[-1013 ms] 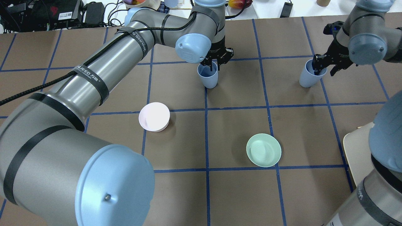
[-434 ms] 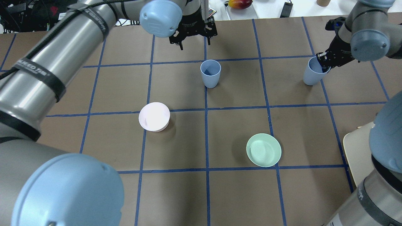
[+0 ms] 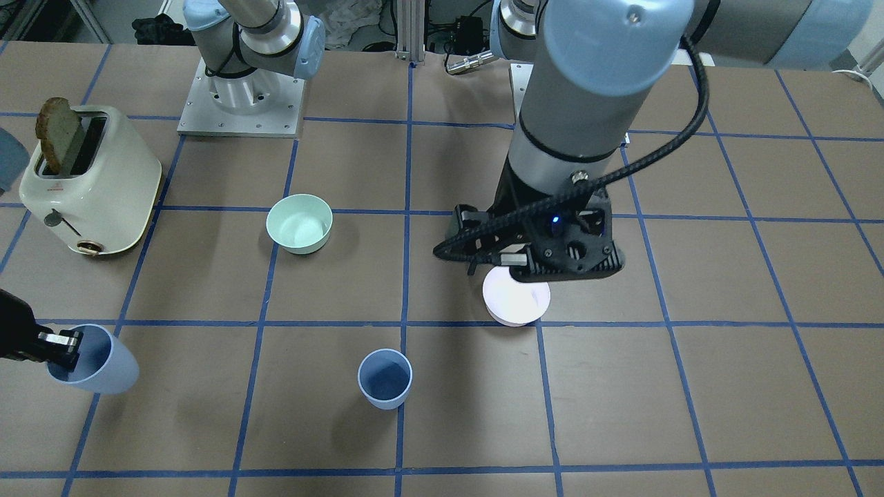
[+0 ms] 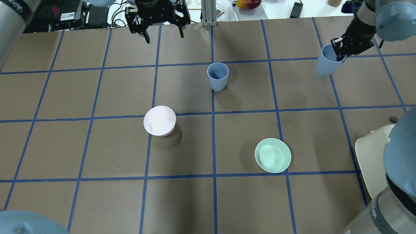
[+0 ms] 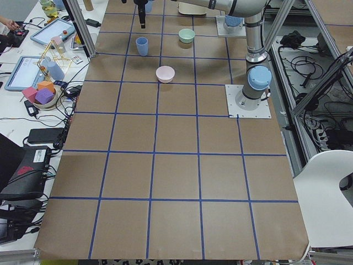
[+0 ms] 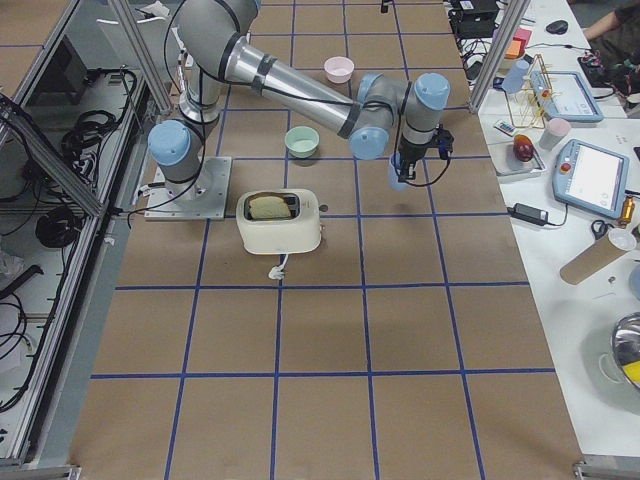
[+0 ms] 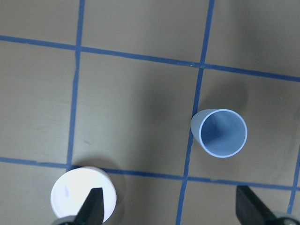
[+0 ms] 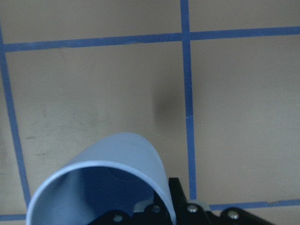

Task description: Stack blue cups with both arms

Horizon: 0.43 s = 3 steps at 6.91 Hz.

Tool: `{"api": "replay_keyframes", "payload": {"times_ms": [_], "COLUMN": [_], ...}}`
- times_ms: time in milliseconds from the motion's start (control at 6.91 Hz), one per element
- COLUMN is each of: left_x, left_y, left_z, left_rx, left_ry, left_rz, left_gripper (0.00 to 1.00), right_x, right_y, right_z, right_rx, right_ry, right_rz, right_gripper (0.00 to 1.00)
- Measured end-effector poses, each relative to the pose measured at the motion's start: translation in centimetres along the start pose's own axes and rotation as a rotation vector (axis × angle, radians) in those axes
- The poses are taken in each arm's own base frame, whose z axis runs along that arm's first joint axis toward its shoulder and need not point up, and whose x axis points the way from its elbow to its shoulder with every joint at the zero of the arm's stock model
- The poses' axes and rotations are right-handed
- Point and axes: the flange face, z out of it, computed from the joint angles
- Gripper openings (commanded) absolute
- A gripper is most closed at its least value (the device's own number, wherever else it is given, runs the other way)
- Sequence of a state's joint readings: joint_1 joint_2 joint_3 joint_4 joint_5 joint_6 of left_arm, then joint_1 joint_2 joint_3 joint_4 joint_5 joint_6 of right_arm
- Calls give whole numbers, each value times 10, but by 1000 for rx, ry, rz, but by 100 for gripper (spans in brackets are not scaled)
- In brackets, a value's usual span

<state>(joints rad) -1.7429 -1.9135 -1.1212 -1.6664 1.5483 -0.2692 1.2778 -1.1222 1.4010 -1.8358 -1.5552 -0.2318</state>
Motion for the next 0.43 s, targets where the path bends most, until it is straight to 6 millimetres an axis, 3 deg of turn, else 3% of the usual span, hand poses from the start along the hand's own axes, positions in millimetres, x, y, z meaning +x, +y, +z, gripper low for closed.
{"api": "replay_keyframes", "payload": {"times_ms": [145,434], "left_x": [-20,-49], "left_y": [23,58], "left_z": [-10,7], "left_rx": [-28,-11], "left_ry": [-9,-51], "left_rz": [5,37], "left_gripper": [100,100], "right_x": [-33,-127], "right_y": [2,24], "right_z": [-24,-68], "right_rx": [-9,-5], "right_ry": [-23,-34], "right_rz": [31,96], "right_gripper": [0,0]}}
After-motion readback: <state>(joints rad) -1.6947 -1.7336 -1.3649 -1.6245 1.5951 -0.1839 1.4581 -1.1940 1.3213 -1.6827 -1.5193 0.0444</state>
